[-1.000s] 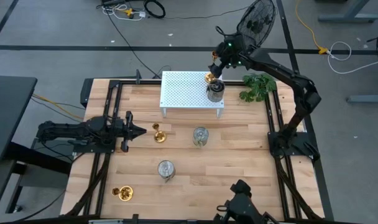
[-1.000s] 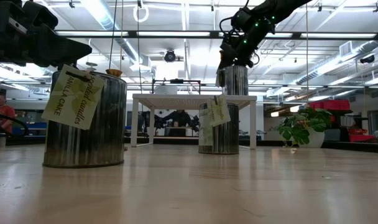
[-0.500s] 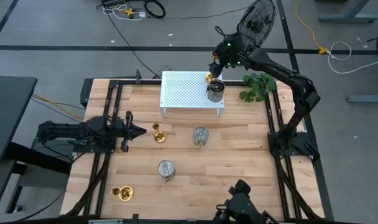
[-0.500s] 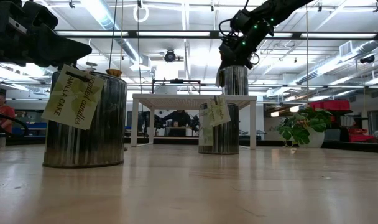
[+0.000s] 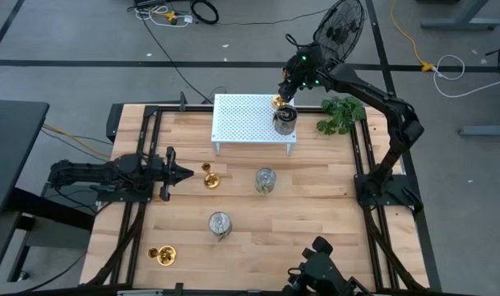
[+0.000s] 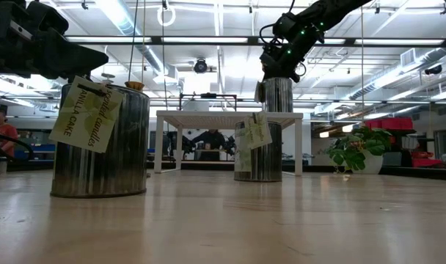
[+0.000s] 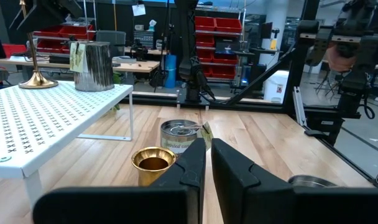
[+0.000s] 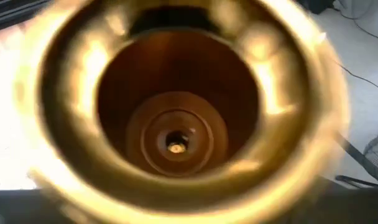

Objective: Pick & Place candle stick holders
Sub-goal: Adjust the candle holder on the shelf

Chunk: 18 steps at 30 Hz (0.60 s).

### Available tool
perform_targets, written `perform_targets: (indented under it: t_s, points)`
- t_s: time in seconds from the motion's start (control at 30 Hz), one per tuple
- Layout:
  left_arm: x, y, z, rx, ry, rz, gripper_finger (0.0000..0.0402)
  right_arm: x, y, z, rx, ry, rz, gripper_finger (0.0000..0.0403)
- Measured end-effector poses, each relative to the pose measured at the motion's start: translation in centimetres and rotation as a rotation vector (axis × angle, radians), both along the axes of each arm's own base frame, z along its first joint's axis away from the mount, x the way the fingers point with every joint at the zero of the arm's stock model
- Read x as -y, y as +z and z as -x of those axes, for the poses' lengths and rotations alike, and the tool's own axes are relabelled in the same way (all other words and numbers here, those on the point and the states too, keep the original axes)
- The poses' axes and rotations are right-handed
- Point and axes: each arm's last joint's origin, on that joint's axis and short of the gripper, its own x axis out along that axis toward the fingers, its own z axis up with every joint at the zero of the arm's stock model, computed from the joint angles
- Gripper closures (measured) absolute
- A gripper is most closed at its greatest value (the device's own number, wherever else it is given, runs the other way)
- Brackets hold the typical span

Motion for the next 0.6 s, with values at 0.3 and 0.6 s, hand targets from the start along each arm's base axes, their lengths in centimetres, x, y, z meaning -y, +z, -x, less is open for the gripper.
perform_targets:
  t_s: [0.3, 0.6]
  points:
    - [0.0, -0.01, 0.0, 0.0, 0.0, 0.0, 0.0369, -0.05, 0.05, -0.06, 0.02, 0.027, -0.015, 0.0254]
    - [0.0, -0.01, 0.0, 0.0, 0.0, 0.0, 0.0369, -0.06, 0.08, -0.05, 0.021, 0.028, -0.013, 0.0297]
